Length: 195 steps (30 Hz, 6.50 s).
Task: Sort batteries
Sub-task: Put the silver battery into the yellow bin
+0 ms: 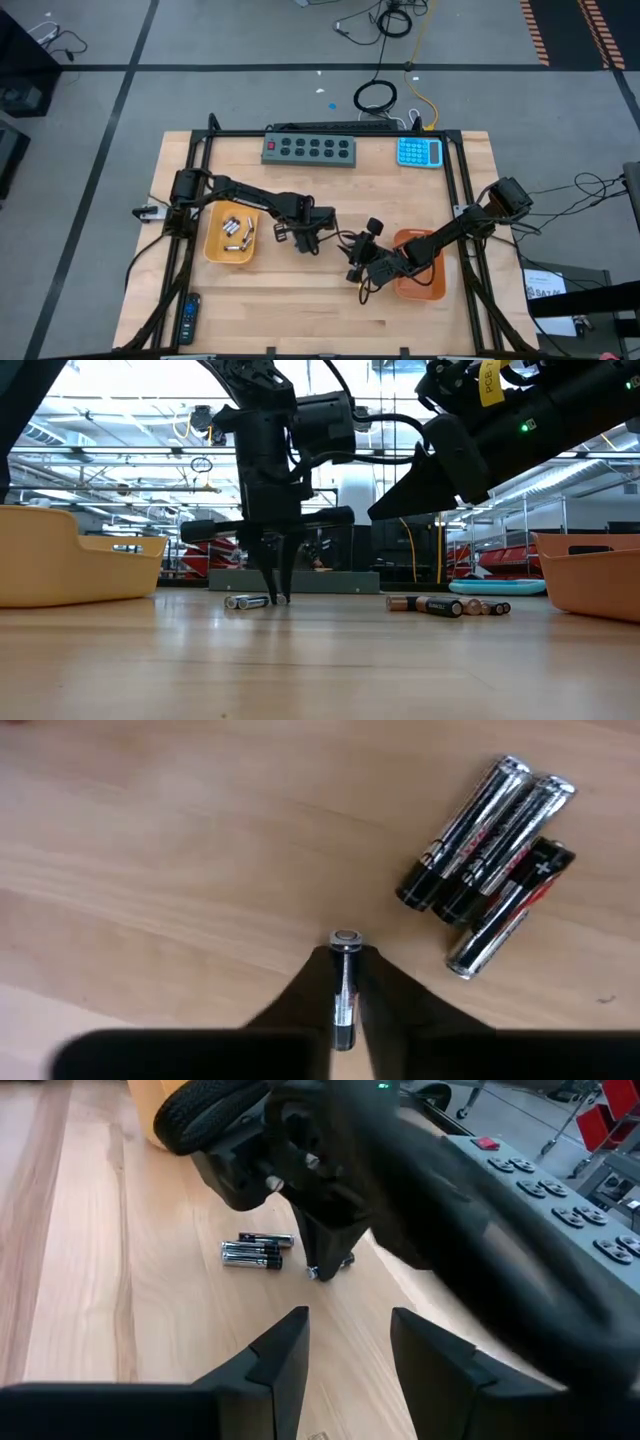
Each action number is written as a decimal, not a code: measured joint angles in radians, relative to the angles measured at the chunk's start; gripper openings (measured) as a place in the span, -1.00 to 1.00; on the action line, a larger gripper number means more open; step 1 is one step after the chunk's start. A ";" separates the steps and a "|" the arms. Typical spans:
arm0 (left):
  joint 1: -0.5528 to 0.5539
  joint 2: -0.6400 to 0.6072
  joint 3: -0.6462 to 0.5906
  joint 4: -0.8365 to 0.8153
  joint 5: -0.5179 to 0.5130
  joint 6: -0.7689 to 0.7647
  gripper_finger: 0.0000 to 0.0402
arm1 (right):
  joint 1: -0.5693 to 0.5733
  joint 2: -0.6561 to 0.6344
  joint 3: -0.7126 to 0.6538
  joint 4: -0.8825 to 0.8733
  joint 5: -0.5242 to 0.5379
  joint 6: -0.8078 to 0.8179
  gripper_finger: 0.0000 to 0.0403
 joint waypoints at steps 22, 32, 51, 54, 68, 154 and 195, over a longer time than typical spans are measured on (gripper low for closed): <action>-0.052 -0.171 0.055 -0.232 -0.012 -0.844 -0.92 | 0.012 0.000 0.000 -0.042 0.002 0.052 -0.34; -0.091 -0.420 -0.128 -0.308 0.024 -1.263 -0.92 | 0.020 0.000 0.000 -0.035 0.002 0.071 -0.34; -0.098 -0.947 -0.689 -0.104 -0.049 -1.811 -0.78 | 0.033 0.000 0.000 -0.037 0.005 0.087 -0.34; -0.098 -0.965 -0.707 -0.103 -0.055 -1.867 -0.72 | 0.033 0.000 0.000 -0.034 0.005 0.087 -0.34; -0.098 -0.964 -0.709 -0.110 -0.118 -1.902 -0.65 | 0.033 0.000 0.000 -0.023 0.006 0.105 -0.34; -0.369 -0.323 -0.276 -0.117 -0.052 -1.396 0.07 | -0.035 0.122 0.000 0.254 0.003 -0.239 -0.34; -0.460 -0.275 -0.235 -0.215 -0.338 -1.175 -1.00 | 0.021 0.005 0.084 -0.168 -0.295 -0.211 -0.34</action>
